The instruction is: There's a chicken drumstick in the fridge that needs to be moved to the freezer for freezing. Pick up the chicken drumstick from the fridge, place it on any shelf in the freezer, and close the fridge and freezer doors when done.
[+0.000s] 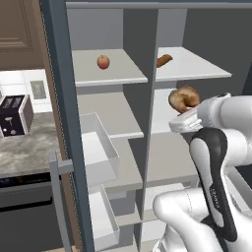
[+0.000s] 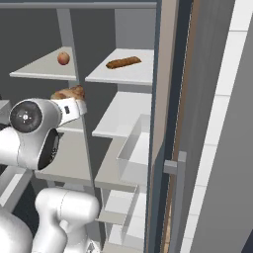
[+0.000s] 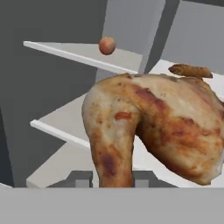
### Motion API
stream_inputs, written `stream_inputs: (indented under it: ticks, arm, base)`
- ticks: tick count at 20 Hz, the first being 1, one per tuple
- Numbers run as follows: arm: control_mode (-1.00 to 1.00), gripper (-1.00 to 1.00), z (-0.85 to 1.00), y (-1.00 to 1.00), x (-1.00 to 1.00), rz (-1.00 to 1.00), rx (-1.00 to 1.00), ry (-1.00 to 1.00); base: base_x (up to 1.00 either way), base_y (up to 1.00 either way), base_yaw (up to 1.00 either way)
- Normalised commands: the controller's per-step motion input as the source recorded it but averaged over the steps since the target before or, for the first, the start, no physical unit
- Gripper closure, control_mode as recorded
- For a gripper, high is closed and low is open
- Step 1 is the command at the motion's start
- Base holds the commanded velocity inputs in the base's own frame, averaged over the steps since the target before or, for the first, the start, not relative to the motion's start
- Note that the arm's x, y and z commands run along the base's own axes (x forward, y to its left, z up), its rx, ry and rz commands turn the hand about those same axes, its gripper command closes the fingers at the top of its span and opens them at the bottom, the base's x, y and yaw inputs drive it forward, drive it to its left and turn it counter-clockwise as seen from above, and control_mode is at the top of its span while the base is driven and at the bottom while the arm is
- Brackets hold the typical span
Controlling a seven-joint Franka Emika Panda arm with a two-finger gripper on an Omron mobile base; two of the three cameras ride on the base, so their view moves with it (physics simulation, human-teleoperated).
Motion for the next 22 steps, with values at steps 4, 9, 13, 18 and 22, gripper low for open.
stream_inputs:
  ticks: [4,9,13,18,22]
  arm:
    - [-1.0,1.0,-0.49,0.59,-0.25,0.09,-0.32,0.0]
    - [-1.0,1.0,-0.59,0.77,-0.04,0.08,-0.32,0.0]
    - [-1.0,1.0,-0.41,0.58,0.0,0.13,-0.19,0.0]
    - [-1.0,1.0,-0.28,0.02,0.11,0.17,-0.08,0.0]
    - [-1.0,1.0,-0.35,0.0,0.41,0.19,-0.05,0.01]
  base:
    - [0.0,0.0,0.0]
    - [0.0,0.0,0.0]
    - [0.0,0.0,0.0]
    - [0.0,0.0,0.0]
    - [0.0,0.0,0.0]
